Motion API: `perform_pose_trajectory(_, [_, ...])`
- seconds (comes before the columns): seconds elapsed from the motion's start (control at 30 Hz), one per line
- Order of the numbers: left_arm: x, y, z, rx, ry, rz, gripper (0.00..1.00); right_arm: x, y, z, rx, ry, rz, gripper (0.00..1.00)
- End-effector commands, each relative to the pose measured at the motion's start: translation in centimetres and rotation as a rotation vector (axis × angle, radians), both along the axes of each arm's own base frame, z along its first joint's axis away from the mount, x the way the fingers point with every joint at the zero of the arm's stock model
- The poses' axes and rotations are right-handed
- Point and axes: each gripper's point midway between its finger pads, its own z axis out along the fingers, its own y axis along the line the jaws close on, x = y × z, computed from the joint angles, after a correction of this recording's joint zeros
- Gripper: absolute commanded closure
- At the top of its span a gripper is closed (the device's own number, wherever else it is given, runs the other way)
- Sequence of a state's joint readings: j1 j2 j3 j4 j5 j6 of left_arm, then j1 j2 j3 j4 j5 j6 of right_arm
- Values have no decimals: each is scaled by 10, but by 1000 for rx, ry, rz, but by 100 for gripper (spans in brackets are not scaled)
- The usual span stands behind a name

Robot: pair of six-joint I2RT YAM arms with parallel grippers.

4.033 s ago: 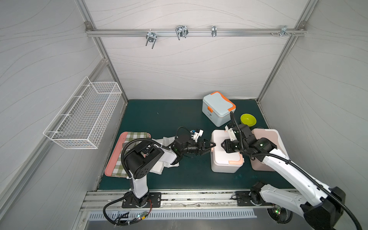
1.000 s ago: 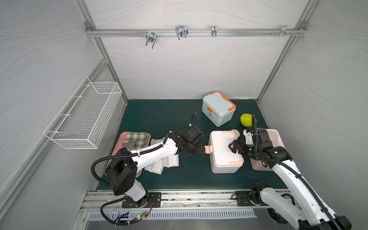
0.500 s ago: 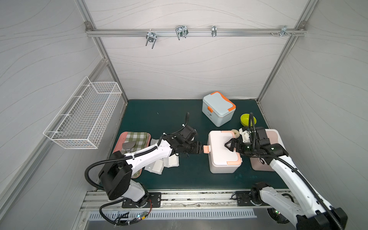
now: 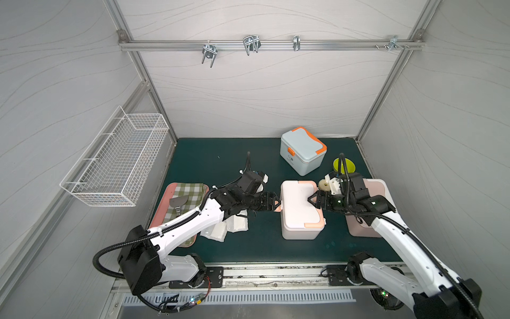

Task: Open first aid kits and take out gauze
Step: Open the lid of the first aid kit.

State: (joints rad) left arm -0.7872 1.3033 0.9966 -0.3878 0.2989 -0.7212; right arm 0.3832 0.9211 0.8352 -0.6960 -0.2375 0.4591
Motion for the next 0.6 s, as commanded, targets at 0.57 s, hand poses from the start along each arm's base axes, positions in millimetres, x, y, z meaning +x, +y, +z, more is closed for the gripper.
perform_pose_trajectory(0.57, [16,-60,8,-179,85,-90,42,-15,13,-4,52,20,99,42])
